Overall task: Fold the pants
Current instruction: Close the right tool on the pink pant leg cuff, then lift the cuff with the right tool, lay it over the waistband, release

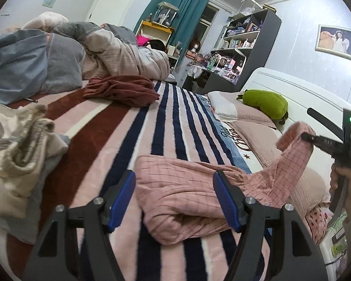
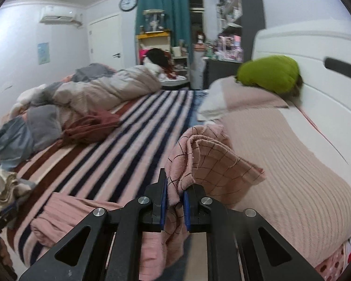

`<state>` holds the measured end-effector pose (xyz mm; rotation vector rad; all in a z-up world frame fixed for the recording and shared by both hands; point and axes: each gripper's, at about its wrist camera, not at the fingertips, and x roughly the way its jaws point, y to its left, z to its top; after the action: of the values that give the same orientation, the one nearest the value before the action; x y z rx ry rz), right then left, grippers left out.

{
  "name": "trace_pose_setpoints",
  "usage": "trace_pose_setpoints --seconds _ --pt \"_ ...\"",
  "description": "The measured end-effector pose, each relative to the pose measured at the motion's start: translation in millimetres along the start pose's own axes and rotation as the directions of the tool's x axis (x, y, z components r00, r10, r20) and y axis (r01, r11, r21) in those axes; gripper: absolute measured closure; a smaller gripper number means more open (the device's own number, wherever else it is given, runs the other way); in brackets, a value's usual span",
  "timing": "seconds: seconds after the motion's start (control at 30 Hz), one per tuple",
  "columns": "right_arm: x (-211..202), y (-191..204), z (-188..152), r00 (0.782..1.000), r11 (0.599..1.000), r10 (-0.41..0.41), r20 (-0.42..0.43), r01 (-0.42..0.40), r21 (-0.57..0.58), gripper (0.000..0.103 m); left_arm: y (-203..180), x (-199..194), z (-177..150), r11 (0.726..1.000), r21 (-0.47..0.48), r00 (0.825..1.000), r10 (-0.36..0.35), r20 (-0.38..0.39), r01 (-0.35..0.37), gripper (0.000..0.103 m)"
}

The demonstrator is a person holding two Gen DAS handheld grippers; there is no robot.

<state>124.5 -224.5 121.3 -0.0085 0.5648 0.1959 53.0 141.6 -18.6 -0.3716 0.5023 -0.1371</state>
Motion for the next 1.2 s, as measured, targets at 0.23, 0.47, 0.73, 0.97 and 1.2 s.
trace_pose_setpoints --seconds 0.23,0.47,0.73,0.97,1.2 --pt "11 82 18 0.994 0.991 0.104 -0.030 -0.106 -0.086 0.097 28 -16 0 1.000 -0.028 1.000 0.000 0.017 0.001 0.038" --pt "45 169 10 0.965 0.956 0.220 -0.140 -0.242 -0.167 0.097 45 -28 -1 0.999 -0.051 1.000 0.013 0.027 -0.012 0.038" --pt "74 239 4 0.942 0.911 0.255 -0.216 -0.309 -0.271 0.097 58 -40 -2 0.997 -0.065 0.999 0.040 0.035 -0.037 0.038" --pt "74 243 -50 0.886 0.880 0.305 -0.350 -0.402 -0.251 0.097 55 -35 -5 0.998 -0.059 1.000 0.020 0.011 -0.019 0.038" --pt "80 233 -115 0.808 0.852 0.365 -0.462 -0.490 -0.184 0.096 41 -25 -5 1.000 -0.028 1.000 0.006 -0.023 -0.007 0.038"
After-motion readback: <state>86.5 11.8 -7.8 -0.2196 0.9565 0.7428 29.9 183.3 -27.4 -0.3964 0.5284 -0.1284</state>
